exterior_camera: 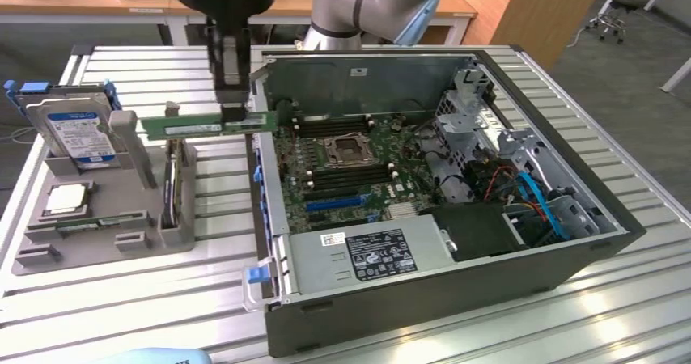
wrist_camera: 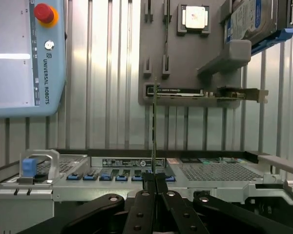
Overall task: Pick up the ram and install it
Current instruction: 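Pick up the ram and move it above insertion slot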
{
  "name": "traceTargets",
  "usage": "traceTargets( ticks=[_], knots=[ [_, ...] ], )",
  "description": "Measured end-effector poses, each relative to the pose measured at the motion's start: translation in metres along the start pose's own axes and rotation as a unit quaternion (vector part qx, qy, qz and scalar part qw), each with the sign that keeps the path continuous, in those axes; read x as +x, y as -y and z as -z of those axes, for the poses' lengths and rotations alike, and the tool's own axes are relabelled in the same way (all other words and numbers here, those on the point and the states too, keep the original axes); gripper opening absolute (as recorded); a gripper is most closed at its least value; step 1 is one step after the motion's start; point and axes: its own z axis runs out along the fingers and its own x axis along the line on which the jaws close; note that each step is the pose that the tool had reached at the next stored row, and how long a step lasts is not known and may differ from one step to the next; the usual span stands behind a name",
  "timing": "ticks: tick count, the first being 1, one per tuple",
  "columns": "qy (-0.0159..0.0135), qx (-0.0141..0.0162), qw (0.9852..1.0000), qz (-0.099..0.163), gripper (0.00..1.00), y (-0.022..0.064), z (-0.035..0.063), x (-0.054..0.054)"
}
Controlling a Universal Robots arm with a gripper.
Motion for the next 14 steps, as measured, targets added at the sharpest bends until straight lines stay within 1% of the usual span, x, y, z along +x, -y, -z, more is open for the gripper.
traceTargets(
  ticks=[5,14],
  knots=[
    [0.0,0.0,1.0,0.0,0.11,0.0194,0.0009,0.0],
    [0.0,0.0,1.0,0.0,0.11,0.0479,0.0021,0.0]
  ],
)
